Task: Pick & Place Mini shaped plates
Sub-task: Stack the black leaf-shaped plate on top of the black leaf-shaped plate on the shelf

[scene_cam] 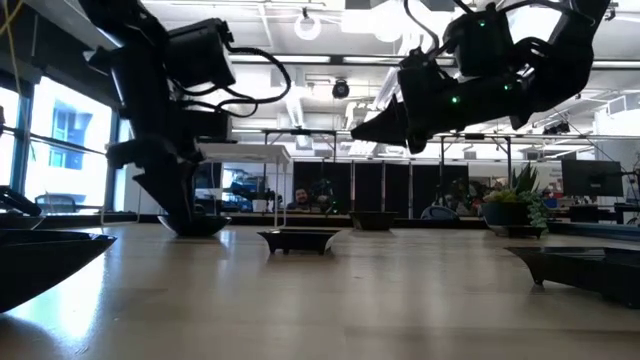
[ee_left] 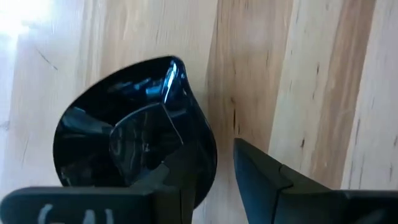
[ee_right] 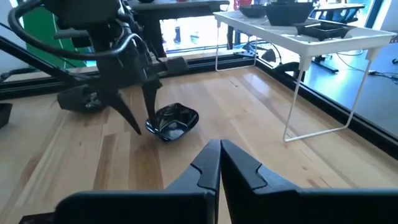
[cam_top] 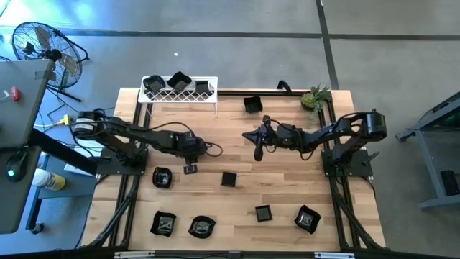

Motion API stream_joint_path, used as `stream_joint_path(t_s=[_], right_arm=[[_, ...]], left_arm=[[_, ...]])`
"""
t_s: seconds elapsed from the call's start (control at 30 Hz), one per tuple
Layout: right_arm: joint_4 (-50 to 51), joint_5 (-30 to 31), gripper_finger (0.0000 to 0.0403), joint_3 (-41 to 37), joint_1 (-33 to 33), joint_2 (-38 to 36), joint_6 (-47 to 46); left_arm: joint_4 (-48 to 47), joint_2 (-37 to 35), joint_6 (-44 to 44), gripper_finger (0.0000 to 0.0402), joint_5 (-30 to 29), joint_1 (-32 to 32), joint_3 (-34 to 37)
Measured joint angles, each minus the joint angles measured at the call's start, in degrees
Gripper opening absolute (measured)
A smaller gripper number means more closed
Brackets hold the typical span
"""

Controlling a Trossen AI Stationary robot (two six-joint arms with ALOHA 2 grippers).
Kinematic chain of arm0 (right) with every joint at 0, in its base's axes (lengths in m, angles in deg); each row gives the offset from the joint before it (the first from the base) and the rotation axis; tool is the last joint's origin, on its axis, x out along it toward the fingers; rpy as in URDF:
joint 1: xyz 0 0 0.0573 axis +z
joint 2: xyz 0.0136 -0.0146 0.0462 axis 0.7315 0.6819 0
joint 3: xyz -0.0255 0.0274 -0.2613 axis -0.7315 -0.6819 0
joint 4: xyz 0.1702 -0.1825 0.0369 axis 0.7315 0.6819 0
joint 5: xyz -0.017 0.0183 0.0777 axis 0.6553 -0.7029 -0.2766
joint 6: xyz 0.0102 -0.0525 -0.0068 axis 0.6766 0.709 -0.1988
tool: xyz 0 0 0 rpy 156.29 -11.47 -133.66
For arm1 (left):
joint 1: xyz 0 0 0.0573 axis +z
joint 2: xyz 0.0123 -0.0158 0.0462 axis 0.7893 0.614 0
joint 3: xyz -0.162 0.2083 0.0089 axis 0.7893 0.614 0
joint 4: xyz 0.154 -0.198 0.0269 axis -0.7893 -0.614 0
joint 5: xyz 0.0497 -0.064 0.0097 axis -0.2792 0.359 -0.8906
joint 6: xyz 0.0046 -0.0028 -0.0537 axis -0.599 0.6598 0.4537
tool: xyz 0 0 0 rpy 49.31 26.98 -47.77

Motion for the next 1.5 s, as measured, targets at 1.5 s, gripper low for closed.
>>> stream_joint_path(t_s=[1.5], right_arm=[[2.2, 0.5, 0.0008, 0.0, -0.4, 0.1, 0.8]], left_arm=[[-43.8, -22.6, -34.0, 0.0, -13.1, 25.8, -31.4]])
